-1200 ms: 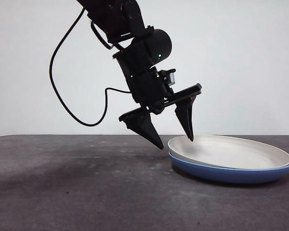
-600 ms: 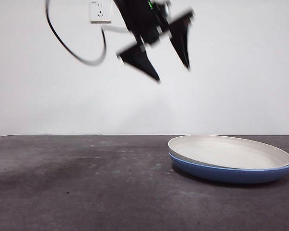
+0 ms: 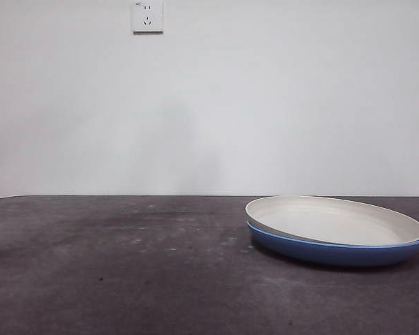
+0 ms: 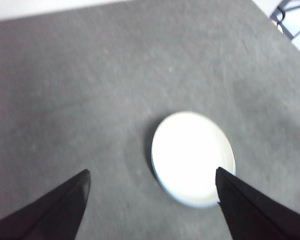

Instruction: Pick up the white plate, put it on the blue plate, put it on desk

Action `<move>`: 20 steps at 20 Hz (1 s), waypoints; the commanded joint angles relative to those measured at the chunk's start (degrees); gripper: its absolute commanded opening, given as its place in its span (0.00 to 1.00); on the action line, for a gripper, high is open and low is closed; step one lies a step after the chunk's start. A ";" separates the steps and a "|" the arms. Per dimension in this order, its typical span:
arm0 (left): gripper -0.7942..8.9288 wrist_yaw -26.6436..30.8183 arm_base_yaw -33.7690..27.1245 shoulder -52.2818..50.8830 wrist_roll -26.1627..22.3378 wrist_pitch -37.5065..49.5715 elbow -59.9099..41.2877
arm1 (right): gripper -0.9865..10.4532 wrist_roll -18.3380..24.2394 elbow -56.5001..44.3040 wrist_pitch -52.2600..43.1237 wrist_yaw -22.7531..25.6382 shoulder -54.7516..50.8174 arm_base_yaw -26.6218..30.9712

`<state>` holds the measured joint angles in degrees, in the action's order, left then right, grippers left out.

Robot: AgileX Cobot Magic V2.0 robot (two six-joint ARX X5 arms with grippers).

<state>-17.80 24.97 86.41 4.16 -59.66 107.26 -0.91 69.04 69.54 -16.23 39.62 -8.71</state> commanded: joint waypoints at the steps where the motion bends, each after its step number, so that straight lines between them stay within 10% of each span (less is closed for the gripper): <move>1: 0.49 -0.31 0.11 -6.78 -1.53 3.80 -11.19 | 0.49 -0.22 -0.85 -0.92 0.20 0.39 -0.20; 7: 0.49 -14.34 0.76 -21.66 -2.19 10.56 -36.15 | 0.49 -1.25 -3.82 -3.37 -0.26 0.42 -0.20; 20: 0.49 -15.23 2.16 -26.16 -3.54 9.97 -41.42 | 0.49 -8.85 -5.03 -8.39 5.51 8.35 -0.11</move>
<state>-32.86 26.81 59.88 1.76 -50.33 65.19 -8.45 63.48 62.06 -10.98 46.28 -8.69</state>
